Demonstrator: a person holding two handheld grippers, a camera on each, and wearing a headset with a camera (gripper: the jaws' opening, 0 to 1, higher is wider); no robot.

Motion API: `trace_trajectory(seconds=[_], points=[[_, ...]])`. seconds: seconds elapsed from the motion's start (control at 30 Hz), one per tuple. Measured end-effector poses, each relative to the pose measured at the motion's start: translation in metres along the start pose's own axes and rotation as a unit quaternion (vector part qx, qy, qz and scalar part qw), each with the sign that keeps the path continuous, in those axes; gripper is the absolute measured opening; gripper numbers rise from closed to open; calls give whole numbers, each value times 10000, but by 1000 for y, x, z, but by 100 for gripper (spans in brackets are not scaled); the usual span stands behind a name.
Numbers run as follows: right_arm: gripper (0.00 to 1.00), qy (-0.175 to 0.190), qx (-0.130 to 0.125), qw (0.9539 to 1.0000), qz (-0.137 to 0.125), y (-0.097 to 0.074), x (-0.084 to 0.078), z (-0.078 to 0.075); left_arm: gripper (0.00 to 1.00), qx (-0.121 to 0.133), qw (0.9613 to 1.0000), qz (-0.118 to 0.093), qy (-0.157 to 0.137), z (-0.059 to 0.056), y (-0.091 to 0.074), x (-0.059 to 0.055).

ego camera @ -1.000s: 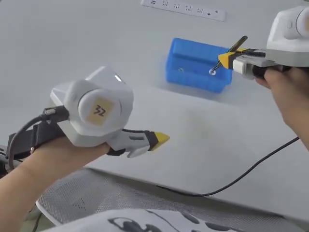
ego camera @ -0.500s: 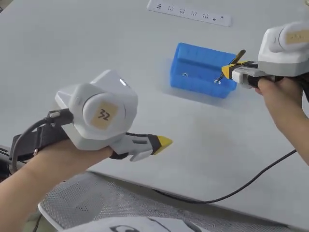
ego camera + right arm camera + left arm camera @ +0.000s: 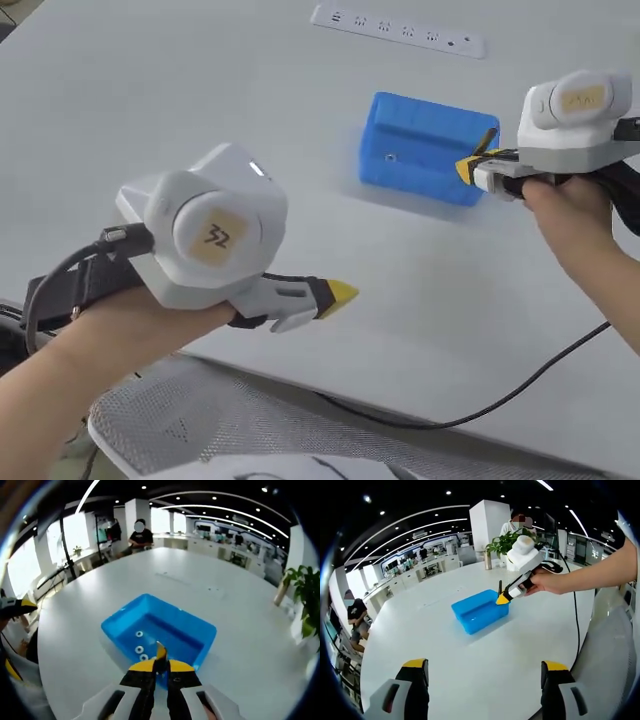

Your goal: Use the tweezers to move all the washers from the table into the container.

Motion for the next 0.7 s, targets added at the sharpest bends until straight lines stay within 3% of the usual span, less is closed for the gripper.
trace_trajectory(seconds=[0.27, 0.4, 0.5, 0.7], points=[[4, 108, 36, 9999, -2, 2, 1, 0, 93, -20, 9999, -52, 112, 4, -4, 9], [5, 127, 48, 9999, 20, 2, 1, 0, 91, -185, 9990, -404, -72, 3, -8, 31], [5, 67, -11, 10000, 44, 0, 1, 0, 89, -213, 9987, -457, 60, 2, -10, 42], [5, 29, -116, 9991, -410, -24, 18, 6, 79, -379, 9967, -693, 211, 0, -15, 62]])
Point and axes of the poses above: the centre of the closed fingertips' face, and the gripper's own axes: y roughly forward along the fingers, z roughly to its left, x roughly out of its top, the point moved 4 cm from there along -y, roughly backward along the fingers, and after that the axes turned 2 degrees about y, right-handed, at the moved point
